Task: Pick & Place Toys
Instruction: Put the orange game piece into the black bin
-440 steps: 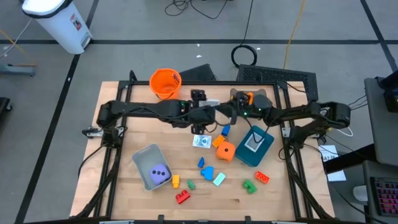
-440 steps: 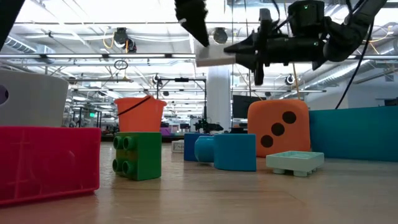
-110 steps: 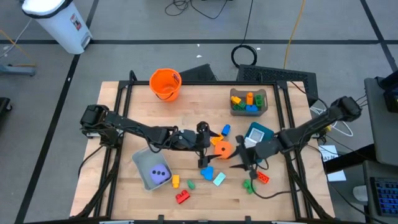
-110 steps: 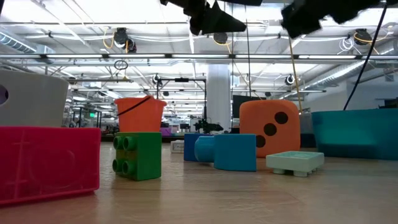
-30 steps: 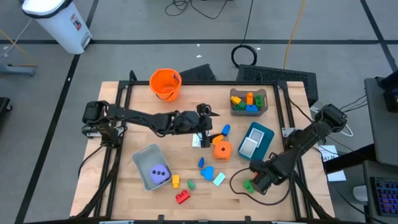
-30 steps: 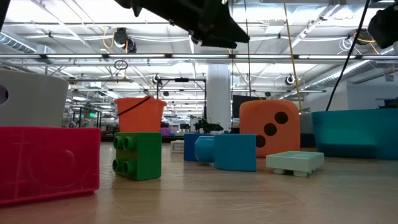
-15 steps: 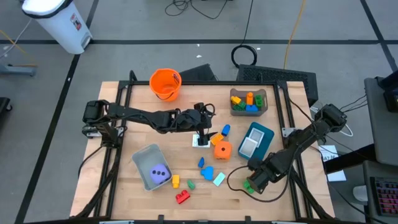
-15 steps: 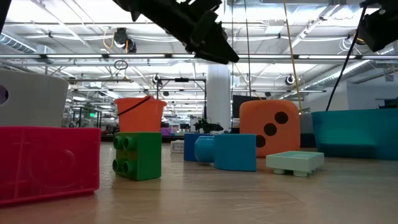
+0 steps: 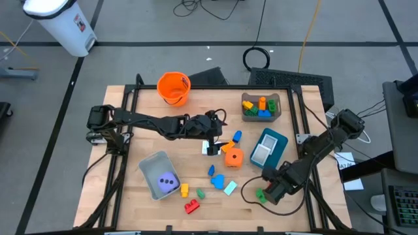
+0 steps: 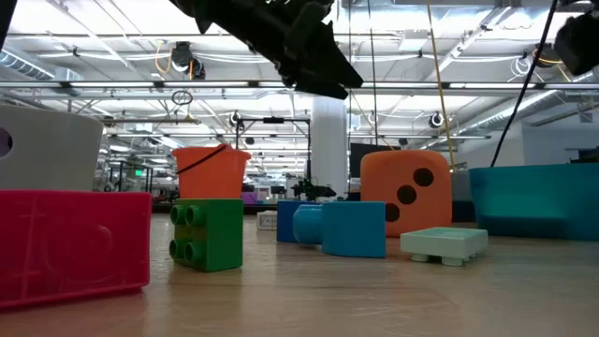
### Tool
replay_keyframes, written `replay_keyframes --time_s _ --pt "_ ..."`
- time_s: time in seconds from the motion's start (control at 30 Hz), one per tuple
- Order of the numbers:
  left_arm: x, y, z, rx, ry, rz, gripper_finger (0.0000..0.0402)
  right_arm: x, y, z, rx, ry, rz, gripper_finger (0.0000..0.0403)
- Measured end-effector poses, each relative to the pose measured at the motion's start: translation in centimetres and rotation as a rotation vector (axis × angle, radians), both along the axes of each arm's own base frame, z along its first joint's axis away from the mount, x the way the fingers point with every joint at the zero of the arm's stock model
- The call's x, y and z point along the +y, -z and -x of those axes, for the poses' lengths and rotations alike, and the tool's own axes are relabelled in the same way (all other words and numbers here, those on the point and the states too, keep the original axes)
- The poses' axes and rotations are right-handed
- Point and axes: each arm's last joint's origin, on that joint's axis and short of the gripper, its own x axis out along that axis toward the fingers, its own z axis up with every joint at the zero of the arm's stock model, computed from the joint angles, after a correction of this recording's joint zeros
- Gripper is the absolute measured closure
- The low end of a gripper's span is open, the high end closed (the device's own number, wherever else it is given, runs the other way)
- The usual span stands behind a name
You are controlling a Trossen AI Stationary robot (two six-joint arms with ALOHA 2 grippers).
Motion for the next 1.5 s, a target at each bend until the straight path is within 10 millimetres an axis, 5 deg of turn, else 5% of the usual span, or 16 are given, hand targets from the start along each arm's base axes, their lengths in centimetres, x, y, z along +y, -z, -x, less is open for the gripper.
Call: replay_keyframes --time_s 0.37,0.6,0.87,1.17,1.5 --pt "0.0 0.5 0.3 0.052 -0.029 0.055 0.0009 -0.9 4.8 1.9 0.038 -0.026 -0.015 0.0056" --pt "0.0 0.7 0.4 0.072 -0.061 0.107 0.0009 -1.2 6.2 2.2 0.018 -0.052 -0.064 0.0077" --pt "0.0 0.7 0.4 0.055 -0.103 0.145 0.0009 -1.3 5.9 2.4 0.010 -0.077 -0.074 0.0148" --pt "0.0 0.7 0.4 0.052 -0.113 0.162 0.0009 -1.7 3.8 2.7 -0.075 -0.099 -0.134 0.0281" --pt "-0.1 0.7 0.4 0.051 -0.117 0.189 0.0009 -2.9 0.6 3.6 -0.262 -0.099 -0.167 0.0288"
